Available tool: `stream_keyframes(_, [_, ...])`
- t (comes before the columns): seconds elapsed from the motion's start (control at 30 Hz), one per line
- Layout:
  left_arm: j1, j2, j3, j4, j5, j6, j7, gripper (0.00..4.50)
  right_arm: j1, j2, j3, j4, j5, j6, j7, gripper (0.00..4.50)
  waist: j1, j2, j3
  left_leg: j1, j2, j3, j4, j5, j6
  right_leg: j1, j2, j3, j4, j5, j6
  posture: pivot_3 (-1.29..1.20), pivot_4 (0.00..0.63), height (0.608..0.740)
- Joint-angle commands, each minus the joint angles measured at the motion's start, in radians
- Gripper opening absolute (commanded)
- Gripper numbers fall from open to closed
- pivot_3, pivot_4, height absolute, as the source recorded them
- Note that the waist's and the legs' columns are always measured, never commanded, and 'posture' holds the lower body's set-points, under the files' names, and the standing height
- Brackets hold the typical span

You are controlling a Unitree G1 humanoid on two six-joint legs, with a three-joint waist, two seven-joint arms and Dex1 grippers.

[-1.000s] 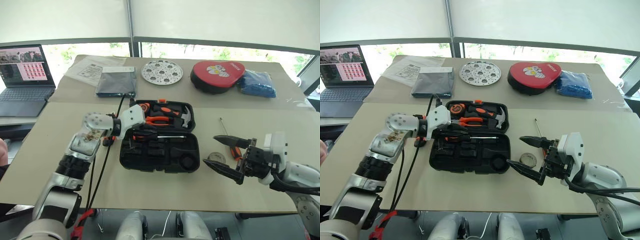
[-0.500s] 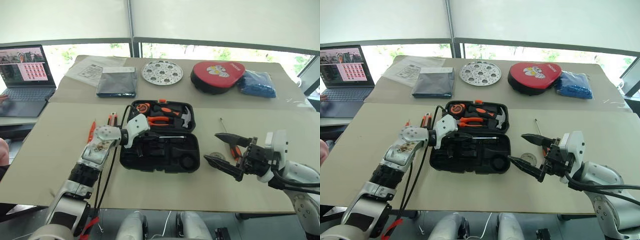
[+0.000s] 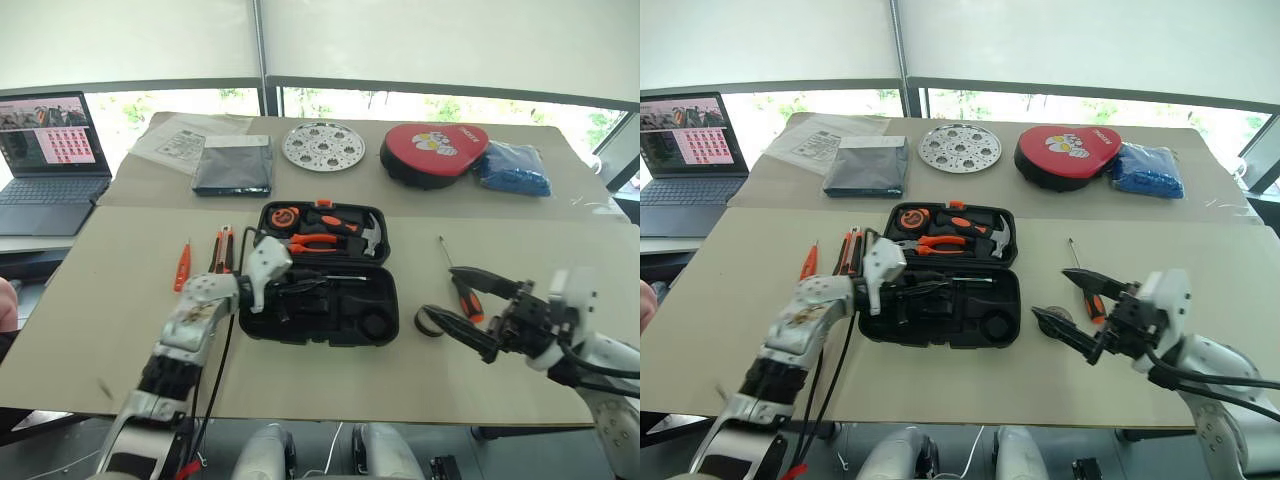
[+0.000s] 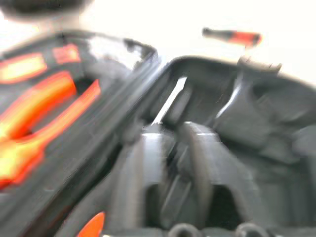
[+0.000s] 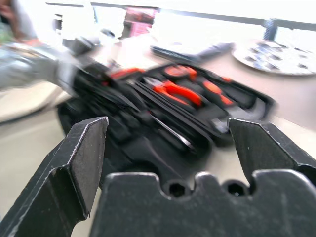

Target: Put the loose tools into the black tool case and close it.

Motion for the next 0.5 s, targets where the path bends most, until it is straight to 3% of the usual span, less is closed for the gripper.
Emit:
stream_keyframes(0.03, [0.091,0.134,0.158,-0.098,-0.116,-0.025,-0.093,2.67,0.118,0.024,-0.138,0.062,-0.058,-0.112,0.034,4.50,-0.001,0.001,0.000,0.001,0.000,0.000,-0.002,0.000,-0.001,0.000,0.000,0.000,-0.001,0.000,-0.001,0.00,0.150,0.740])
stream_keyframes(0.2, [0.279,0.199,0.317,-0.211,-0.277,-0.064,-0.202,4.43,0.253,0.066,-0.200,0.152,-0.131,-0.194,0.041,4.50,-0.001,0.003,0.000,0.003,0.000,0.001,-0.004,0.000,0.000,0.001,-0.001,0.000,-0.001,-0.001,-0.001,0.00,0.150,0.740])
stream_keyframes(0.27, [0.368,0.220,0.351,-0.255,-0.305,-0.097,-0.271,4.43,0.273,0.078,-0.203,0.160,-0.136,-0.198,0.029,4.50,-0.002,0.003,0.000,0.003,0.000,0.001,-0.004,0.000,0.000,0.002,-0.002,0.000,-0.002,-0.001,-0.001,0.00,0.150,0.740])
stream_keyframes(0.37, [0.437,0.236,0.393,-0.296,-0.376,-0.086,-0.308,4.43,0.239,0.038,-0.163,0.101,-0.218,-0.068,-0.120,4.50,-0.004,0.004,0.000,0.004,0.000,0.002,-0.004,0.000,-0.001,0.001,-0.002,0.001,-0.001,-0.004,-0.006,0.00,0.150,0.740])
stream_keyframes(0.5, [0.432,0.239,0.397,-0.313,-0.427,-0.068,-0.309,4.43,0.041,-0.062,-0.080,0.047,-0.158,0.196,-0.228,4.50,-0.011,0.004,0.000,0.005,0.000,0.003,-0.004,0.003,-0.004,0.001,-0.003,0.002,-0.001,-0.001,-0.011,0.00,0.150,0.740])
